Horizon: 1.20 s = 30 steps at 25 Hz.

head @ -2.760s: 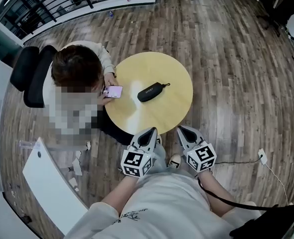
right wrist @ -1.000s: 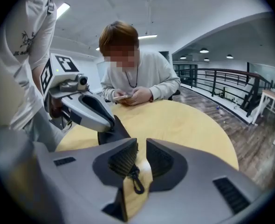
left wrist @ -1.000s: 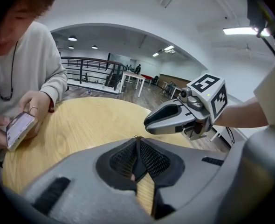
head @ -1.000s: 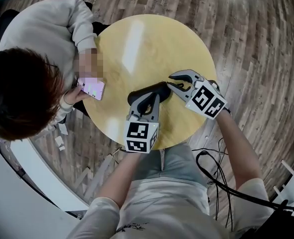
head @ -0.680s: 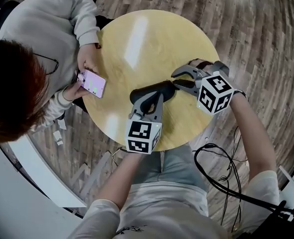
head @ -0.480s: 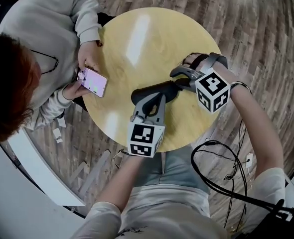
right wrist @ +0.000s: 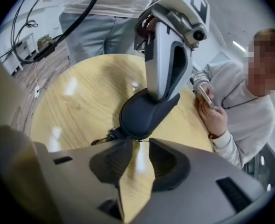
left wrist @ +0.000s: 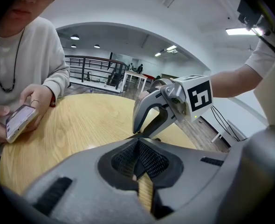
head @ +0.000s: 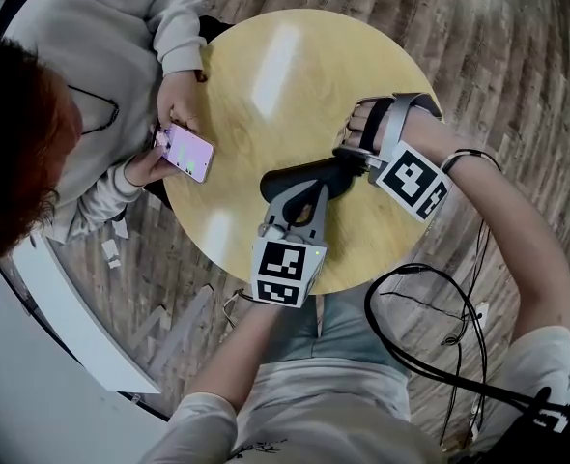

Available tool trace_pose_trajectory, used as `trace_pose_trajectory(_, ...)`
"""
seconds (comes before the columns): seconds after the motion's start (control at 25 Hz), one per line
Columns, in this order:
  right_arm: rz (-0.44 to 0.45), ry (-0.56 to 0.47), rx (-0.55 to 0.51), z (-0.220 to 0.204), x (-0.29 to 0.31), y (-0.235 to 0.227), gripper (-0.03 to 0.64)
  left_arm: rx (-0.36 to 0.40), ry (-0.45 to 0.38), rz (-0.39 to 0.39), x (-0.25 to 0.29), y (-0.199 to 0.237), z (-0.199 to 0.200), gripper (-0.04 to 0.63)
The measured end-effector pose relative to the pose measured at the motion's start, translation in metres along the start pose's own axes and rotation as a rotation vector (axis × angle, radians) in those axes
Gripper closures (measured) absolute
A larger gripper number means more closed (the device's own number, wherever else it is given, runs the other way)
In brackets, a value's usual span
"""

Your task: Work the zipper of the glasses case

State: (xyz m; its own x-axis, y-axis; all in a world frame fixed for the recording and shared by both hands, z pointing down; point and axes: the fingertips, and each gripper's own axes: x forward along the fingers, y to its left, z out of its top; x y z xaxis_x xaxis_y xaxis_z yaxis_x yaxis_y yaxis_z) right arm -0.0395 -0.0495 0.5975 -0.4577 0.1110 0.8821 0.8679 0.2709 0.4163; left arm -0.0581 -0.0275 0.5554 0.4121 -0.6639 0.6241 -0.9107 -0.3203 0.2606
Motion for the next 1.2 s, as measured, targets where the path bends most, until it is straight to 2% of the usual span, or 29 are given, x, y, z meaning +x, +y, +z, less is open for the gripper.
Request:
trace_pose_trajectory(0.2, -0.037, 0.012, 0.180, -0.014, -0.005, 0.002, 0.580, 0.013, -0.002, 0.003, 0.000, 0.002, 0.002, 0.586)
trace_pose_trajectory(0.4, -0.059, 0.009, 0.211, -0.014, 0.002, 0.006, 0.581, 0.019, 0.007, -0.006, 0.000, 0.000, 0.000, 0.586)
trace_pose_trajectory(0.6, -0.041, 0.001, 0.225, -0.008, -0.007, 0.008, 0.540, 0.021, 0.004, -0.009, 0.000, 0.001, 0.000, 0.586)
trace_pose_trajectory(0.8, -0.083, 0.022, 0.232, -0.003, -0.005, -0.001, 0.541, 0.022, 0.011, -0.017, 0.000, 0.002, 0.001, 0.586)
trace_pose_trajectory(0.84, -0.084, 0.027, 0.246, -0.004, -0.005, -0.002, 0.557, 0.023, 0.011, -0.017, 0.000, 0.002, 0.001, 0.586)
trace_pose_trajectory(0.88, -0.083, 0.030, 0.268, -0.005, -0.005, -0.001, 0.611, 0.024, 0.012, -0.017, 0.000, 0.001, 0.000, 0.586)
trace_pose_trajectory(1.2, -0.043, 0.010, 0.478, -0.003, -0.009, 0.010, 0.618, 0.020, 0.000, -0.006, 0.001, 0.004, -0.001, 0.589)
